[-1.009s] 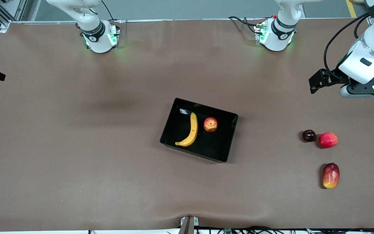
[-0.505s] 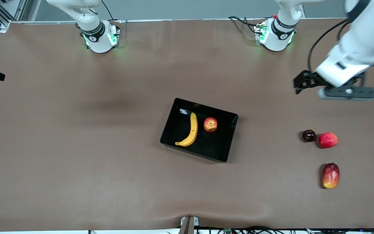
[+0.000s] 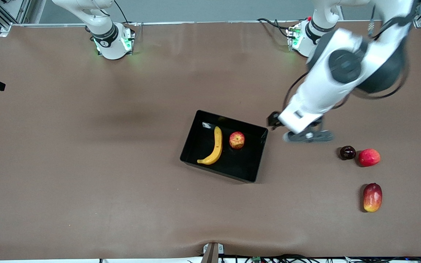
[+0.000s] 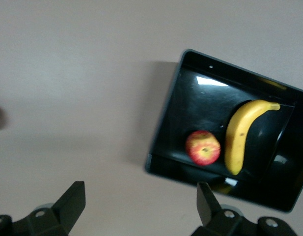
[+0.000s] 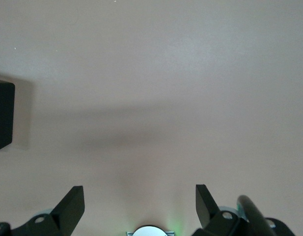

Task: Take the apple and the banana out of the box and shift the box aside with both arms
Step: 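Lower the left gripper onto the red apple and close it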

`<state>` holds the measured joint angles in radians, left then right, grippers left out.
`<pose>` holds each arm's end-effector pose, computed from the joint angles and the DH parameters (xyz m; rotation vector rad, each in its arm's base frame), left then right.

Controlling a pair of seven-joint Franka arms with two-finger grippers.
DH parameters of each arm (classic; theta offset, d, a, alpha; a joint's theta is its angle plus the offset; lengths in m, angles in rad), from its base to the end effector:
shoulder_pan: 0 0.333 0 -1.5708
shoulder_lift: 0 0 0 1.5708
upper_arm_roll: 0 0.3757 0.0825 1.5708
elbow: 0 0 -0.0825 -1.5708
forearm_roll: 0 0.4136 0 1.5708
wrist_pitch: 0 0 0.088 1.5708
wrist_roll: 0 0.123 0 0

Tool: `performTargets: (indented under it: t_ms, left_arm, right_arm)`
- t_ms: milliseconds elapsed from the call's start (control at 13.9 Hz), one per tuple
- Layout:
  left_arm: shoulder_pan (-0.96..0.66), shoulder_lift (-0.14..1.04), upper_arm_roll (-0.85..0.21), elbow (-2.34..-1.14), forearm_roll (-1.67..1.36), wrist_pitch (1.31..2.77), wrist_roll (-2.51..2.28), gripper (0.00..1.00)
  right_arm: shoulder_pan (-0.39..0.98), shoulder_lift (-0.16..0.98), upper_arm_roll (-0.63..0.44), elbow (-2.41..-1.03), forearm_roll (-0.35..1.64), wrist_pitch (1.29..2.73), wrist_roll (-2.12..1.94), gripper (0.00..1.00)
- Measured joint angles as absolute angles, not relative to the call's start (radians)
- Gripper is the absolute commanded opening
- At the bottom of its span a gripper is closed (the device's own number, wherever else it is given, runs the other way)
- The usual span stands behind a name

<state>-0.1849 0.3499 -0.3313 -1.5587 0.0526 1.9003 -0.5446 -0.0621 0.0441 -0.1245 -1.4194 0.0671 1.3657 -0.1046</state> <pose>0.6328 -0.3188 0.4858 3.0823 0.0476 -0.0338 0.5689 -0.0958 0.7005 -3.0624 0.1098 0.1344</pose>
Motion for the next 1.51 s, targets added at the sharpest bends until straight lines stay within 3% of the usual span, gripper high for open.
performTargets:
  t_ms: [649, 1297, 1441, 1514]
  left_arm:
    - [-0.356, 0.675, -0.33, -1.559, 0.207, 2.156, -0.797, 1.0]
    - [-0.41, 0.743, -0.322, -1.559, 0.23, 2.221, -0.868, 1.0]
    - [-0.41, 0.744, -0.319, -1.561, 0.231, 2.217, -0.868, 0.81]
    - [-0.41, 0.745, -0.318, -1.562, 0.231, 2.209, -0.868, 0.65]
  right_arm:
    - [-0.062, 0.044, -0.124, -1.419, 0.067, 1.366, -0.105, 1.0]
    - [-0.062, 0.063, -0.12, -1.421, 0.067, 1.365, -0.105, 1.0]
    - [-0.062, 0.067, -0.119, -1.422, 0.067, 1.365, -0.105, 1.0]
    - [-0.062, 0.068, -0.119, -1.422, 0.067, 1.365, -0.105, 1.0]
